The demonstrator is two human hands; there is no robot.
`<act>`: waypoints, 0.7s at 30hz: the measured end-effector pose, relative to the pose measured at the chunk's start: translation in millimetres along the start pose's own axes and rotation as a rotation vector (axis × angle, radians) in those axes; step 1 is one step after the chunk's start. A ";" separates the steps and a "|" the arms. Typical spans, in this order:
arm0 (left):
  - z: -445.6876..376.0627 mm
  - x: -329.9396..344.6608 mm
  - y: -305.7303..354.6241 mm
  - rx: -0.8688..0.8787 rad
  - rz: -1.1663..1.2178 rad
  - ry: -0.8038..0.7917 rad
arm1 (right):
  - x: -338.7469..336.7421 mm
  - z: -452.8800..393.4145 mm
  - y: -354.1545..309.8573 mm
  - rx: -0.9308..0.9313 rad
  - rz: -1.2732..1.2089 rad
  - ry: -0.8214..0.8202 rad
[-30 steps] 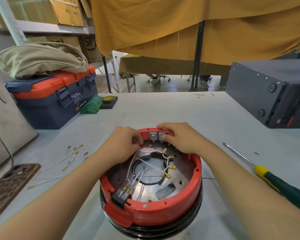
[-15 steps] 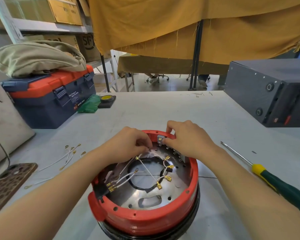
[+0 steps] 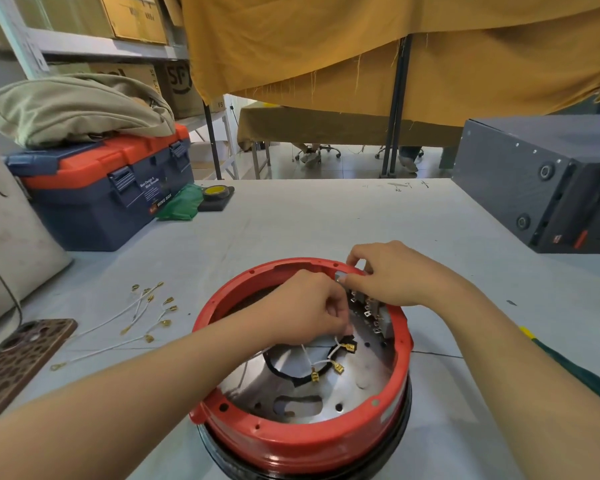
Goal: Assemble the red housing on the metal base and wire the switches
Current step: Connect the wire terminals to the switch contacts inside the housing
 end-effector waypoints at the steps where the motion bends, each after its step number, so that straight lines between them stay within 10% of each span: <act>1: 0.3 0.7 0.0 0.000 -0.003 -0.005 | 0.1 0.1 -1.4 -0.012 0.000 -0.007; 21: 3.6 3.6 2.4 0.012 -0.132 0.022 | -10.8 17.1 5.6 -0.040 -0.198 0.086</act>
Point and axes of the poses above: each hand's wrist, its own z-axis away from the middle knuckle, its own x-axis out of the palm, y = z × x, the point moved 9 cm from there along -z, towards the middle knuckle, and after that the axes turned 12 degrees about -z, right-handed, at the moved point
